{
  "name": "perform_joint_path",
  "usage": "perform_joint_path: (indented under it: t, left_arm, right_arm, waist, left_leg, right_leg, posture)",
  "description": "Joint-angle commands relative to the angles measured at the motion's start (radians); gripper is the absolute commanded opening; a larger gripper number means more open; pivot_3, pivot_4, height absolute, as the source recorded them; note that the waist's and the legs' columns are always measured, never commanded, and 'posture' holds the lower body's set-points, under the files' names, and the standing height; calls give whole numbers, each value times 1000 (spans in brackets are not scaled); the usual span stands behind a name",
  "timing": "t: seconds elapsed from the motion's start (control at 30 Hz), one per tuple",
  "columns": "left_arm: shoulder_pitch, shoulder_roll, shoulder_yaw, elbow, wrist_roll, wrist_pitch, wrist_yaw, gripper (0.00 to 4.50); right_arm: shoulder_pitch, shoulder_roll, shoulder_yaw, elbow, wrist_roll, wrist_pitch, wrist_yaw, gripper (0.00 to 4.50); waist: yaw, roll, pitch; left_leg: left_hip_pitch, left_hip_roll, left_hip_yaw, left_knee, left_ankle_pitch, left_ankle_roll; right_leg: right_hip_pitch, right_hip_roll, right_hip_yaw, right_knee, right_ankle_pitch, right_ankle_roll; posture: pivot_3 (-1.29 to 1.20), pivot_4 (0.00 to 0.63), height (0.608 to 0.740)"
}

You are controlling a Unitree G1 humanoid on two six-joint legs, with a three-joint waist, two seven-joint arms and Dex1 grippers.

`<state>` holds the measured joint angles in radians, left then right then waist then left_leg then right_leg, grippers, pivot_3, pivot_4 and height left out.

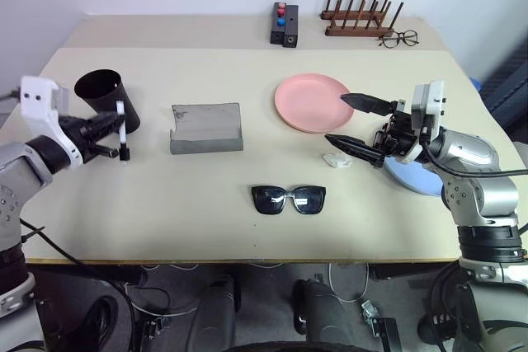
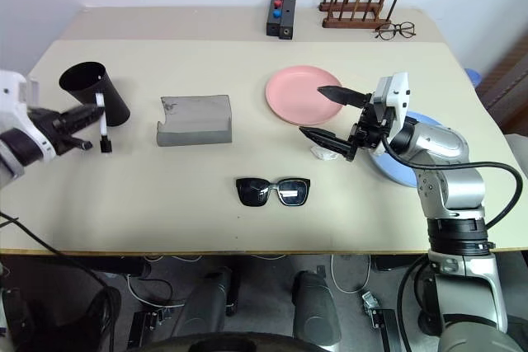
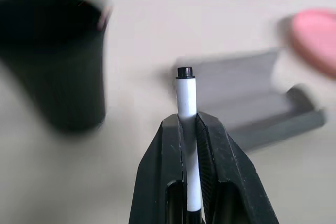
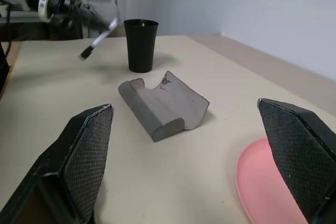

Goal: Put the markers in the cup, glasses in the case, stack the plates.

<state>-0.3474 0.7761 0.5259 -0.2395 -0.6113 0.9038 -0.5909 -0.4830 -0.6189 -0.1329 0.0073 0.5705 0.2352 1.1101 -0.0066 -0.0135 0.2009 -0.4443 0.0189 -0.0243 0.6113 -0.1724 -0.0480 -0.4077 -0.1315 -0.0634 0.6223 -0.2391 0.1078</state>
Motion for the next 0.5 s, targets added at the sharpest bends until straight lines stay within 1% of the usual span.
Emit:
perform_joint_path:
  t: [0.03,0.1,0.2,0.27,0.33,0.4,0.43,0.5]
  left_arm:
    - [-25,-19,64,-17,-34,-128,-31,105]
    - [-47,-21,79,13,-25,-185,-21,105]
    - [-67,-1,66,64,13,-280,-32,105]
    - [-116,4,66,117,24,-339,-24,105]
    - [-185,20,53,212,69,-447,-22,105]
    - [-264,29,36,342,114,-567,-31,105]
    - [-301,26,34,394,110,-604,-48,105]
    - [-375,36,5,526,162,-709,-54,105]
  right_arm:
    - [-31,2,-12,0,2,-23,9,4500]
    - [-32,2,-13,2,1,-24,12,4500]
    - [-31,0,-17,2,1,-24,13,4500]
    - [-30,0,-18,2,0,-23,12,4500]
    - [-26,0,-20,-2,0,-22,10,4500]
    - [-24,2,-19,-4,-2,-21,8,4500]
    - [-25,3,-18,-4,-2,-21,7,4500]
    - [-26,4,-16,-4,-2,-20,6,4500]
  waist:
    - [-2,0,0]
    - [-2,0,0]
    - [-2,0,0]
    - [-2,0,0]
    - [1,0,0]
    - [1,0,0]
    - [1,0,0]
    - [2,0,0]
  left_leg:
    - [0,0,0,0,0,1]
    - [-1,0,0,-1,2,3]
    - [0,0,0,-1,2,3]
    - [0,0,1,0,2,3]
    - [0,0,1,0,2,3]
    - [0,0,1,1,2,3]
    - [0,0,1,1,2,3]
    - [0,0,1,1,2,3]
  right_leg:
    - [0,0,0,-1,0,0]
    - [0,0,0,-1,0,0]
    - [0,1,0,-1,0,1]
    - [0,1,0,-1,0,1]
    - [0,1,0,0,1,2]
    - [1,1,0,-1,1,2]
    - [1,1,0,-1,1,3]
    - [1,1,0,-1,2,4]
  posture:
    - [0,150,740]
    - [0,150,740]
    - [0,150,740]
    - [0,150,740]
    - [0,150,740]
    - [0,150,740]
    - [0,150,740]
    - [0,150,740]
